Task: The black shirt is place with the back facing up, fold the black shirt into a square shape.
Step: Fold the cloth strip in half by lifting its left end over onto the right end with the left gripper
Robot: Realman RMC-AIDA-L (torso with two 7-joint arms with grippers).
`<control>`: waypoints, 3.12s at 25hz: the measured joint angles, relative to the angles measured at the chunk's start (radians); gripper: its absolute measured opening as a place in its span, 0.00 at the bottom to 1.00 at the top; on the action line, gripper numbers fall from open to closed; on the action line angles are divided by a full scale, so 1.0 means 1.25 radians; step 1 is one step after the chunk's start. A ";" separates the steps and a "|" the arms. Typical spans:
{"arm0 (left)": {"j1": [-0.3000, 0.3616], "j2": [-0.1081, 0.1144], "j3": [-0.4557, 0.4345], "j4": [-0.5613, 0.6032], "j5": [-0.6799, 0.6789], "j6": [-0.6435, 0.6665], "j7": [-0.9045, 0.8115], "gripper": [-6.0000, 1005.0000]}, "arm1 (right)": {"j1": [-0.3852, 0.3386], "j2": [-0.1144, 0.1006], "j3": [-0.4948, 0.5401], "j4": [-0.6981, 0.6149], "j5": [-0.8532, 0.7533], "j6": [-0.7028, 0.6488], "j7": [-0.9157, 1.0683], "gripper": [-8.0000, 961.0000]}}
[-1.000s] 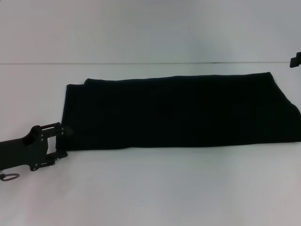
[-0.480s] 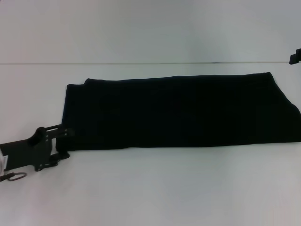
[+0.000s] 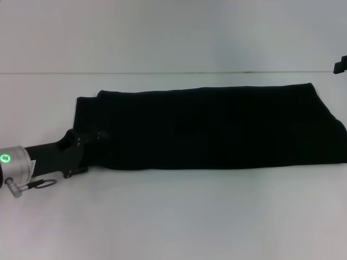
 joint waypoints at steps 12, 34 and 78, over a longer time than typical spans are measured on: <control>-0.004 0.010 0.018 0.006 -0.026 0.003 0.045 0.58 | -0.006 0.000 0.003 0.000 0.005 -0.002 0.000 0.70; 0.057 -0.001 0.020 0.068 -0.087 0.025 0.178 0.01 | -0.006 -0.007 0.005 0.001 0.001 -0.006 0.007 0.70; -0.413 -0.130 0.406 -0.190 -0.231 -0.180 0.409 0.05 | 0.021 0.008 0.000 0.005 0.002 -0.030 -0.006 0.70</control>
